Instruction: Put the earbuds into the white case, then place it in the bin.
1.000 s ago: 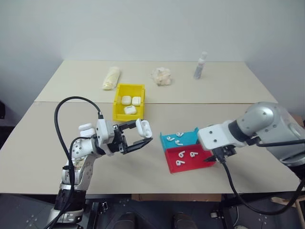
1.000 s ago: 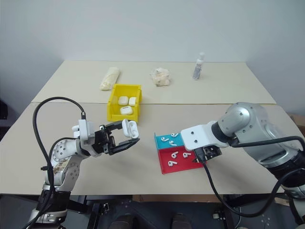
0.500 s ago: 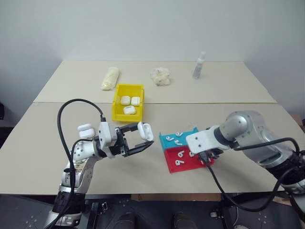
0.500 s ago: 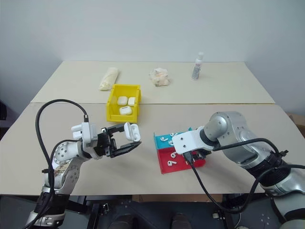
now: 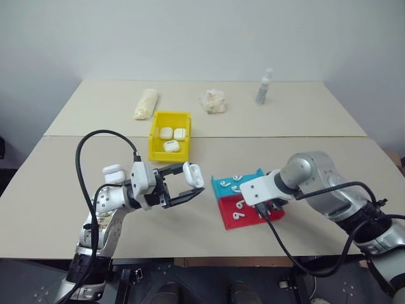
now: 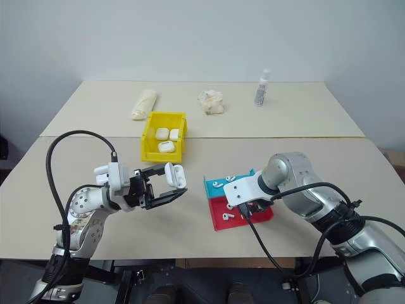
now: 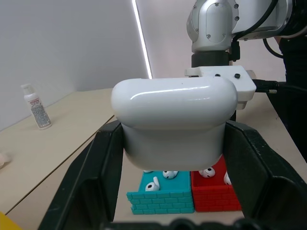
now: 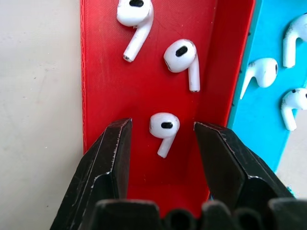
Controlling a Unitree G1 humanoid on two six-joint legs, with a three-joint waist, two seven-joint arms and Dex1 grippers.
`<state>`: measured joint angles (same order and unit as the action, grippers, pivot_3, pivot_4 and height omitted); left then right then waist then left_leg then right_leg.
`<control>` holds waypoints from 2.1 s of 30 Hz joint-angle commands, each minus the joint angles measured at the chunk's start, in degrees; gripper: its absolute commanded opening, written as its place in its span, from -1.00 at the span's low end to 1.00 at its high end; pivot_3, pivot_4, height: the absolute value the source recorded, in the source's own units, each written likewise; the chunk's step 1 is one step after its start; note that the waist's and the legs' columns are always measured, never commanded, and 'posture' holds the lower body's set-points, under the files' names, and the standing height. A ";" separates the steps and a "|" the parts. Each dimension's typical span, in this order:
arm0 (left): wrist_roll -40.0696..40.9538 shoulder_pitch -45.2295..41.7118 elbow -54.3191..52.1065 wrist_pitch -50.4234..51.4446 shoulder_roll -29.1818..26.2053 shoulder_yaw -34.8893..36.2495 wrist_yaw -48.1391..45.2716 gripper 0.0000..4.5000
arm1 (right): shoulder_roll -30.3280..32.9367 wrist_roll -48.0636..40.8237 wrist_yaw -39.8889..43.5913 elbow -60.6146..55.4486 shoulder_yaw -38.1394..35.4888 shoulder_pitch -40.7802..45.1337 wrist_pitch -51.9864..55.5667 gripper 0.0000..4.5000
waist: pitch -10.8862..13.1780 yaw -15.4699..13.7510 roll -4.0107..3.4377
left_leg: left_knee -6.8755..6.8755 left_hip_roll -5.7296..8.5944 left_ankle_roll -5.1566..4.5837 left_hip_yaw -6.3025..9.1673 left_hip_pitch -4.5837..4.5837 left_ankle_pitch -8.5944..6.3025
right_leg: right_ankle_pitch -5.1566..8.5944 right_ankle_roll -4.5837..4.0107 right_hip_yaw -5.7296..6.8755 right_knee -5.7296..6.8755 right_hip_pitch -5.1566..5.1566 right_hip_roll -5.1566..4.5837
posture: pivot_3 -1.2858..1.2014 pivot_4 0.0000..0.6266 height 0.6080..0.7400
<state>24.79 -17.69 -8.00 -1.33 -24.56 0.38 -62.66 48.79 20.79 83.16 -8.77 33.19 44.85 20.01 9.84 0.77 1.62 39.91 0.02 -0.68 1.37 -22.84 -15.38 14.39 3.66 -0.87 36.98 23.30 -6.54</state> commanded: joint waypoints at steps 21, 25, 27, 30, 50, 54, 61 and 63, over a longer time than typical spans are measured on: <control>0.36 -0.15 -1.14 -0.93 -1.37 -0.31 0.59 0.24 | -0.09 2.32 -1.17 0.53 -1.57 -1.05 -3.51 -0.29 | 0.00 0.00 0.00 | -0.02 0.00 0.00 0.00 0.00 0.00 | 0.00 0.00 0.00 -0.03 0.00 0.00 | 0.03 -0.52 1.00; 0.29 -0.10 -1.16 -0.81 -1.55 -0.30 0.59 0.24 | -0.35 2.77 -1.39 0.61 -1.41 -1.23 -3.42 -0.29 | 0.00 0.00 0.00 | -0.02 0.00 0.00 0.00 0.00 0.00 | 0.00 0.00 0.00 -0.04 0.00 0.00 | 0.03 -0.52 1.00; 0.28 -0.07 -1.11 -0.94 -1.67 -0.28 0.44 0.24 | -0.44 2.91 -1.34 0.49 -1.44 -1.37 -3.31 -0.29 | 0.00 0.00 0.00 | -0.02 0.00 0.00 0.00 0.00 0.00 | 0.00 0.00 0.00 -0.04 0.00 0.00 | 0.03 -0.52 1.00; 0.35 -0.05 -1.13 -0.89 -1.78 -0.30 0.41 0.24 | -0.57 3.01 -1.34 0.27 -1.51 -1.50 -3.15 -0.29 | 0.00 0.00 0.00 | -0.02 0.00 0.00 0.00 0.00 0.00 | 0.00 0.00 0.00 -0.04 0.00 0.00 | 0.03 -0.52 1.00; 0.14 -0.30 -0.94 -0.76 -1.79 -0.39 0.85 0.24 | -0.76 3.20 -1.17 -0.05 -1.65 -2.04 -3.04 -0.63 | 0.00 0.00 0.00 | -0.03 0.00 0.00 0.00 0.01 0.00 | 0.00 0.00 0.01 -0.06 -0.01 0.00 | 0.03 -0.52 1.00; 0.45 -0.54 -1.15 -0.75 -1.75 -0.25 0.82 0.24 | -0.72 2.58 -1.07 -1.32 -2.55 -1.82 -2.25 -0.63 | 0.00 0.00 0.00 | -0.02 0.00 0.00 0.00 0.01 0.00 | 0.00 0.00 0.01 -0.06 -0.01 0.00 | 0.03 -0.52 1.00; 4.99 -2.63 -4.38 2.47 -1.43 0.29 0.76 0.24 | 1.50 -3.25 -0.62 -9.50 -11.53 -1.33 4.10 -0.63 | 0.02 -0.04 -0.01 | -0.04 0.01 0.00 0.02 -0.02 0.00 | 0.00 0.00 0.01 -0.08 0.00 -0.01 | 0.03 -0.52 1.00; 6.03 -2.94 -5.00 2.96 -1.55 0.11 0.09 0.24 | 2.25 -6.91 -0.50 -12.09 -16.00 -1.33 6.92 -0.63 | 0.02 -0.16 -0.02 | -0.03 0.01 0.00 0.03 -0.03 0.00 | 0.00 0.00 0.02 -0.10 -0.02 -0.01 | 0.03 -0.52 1.00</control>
<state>29.12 -19.70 -10.59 1.51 -25.85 0.02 -62.07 49.99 16.81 82.34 -17.75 21.73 42.71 24.50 9.85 0.61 1.60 39.88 0.03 -0.68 1.41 -22.86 -15.38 14.39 3.67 -0.84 36.86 23.27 -6.55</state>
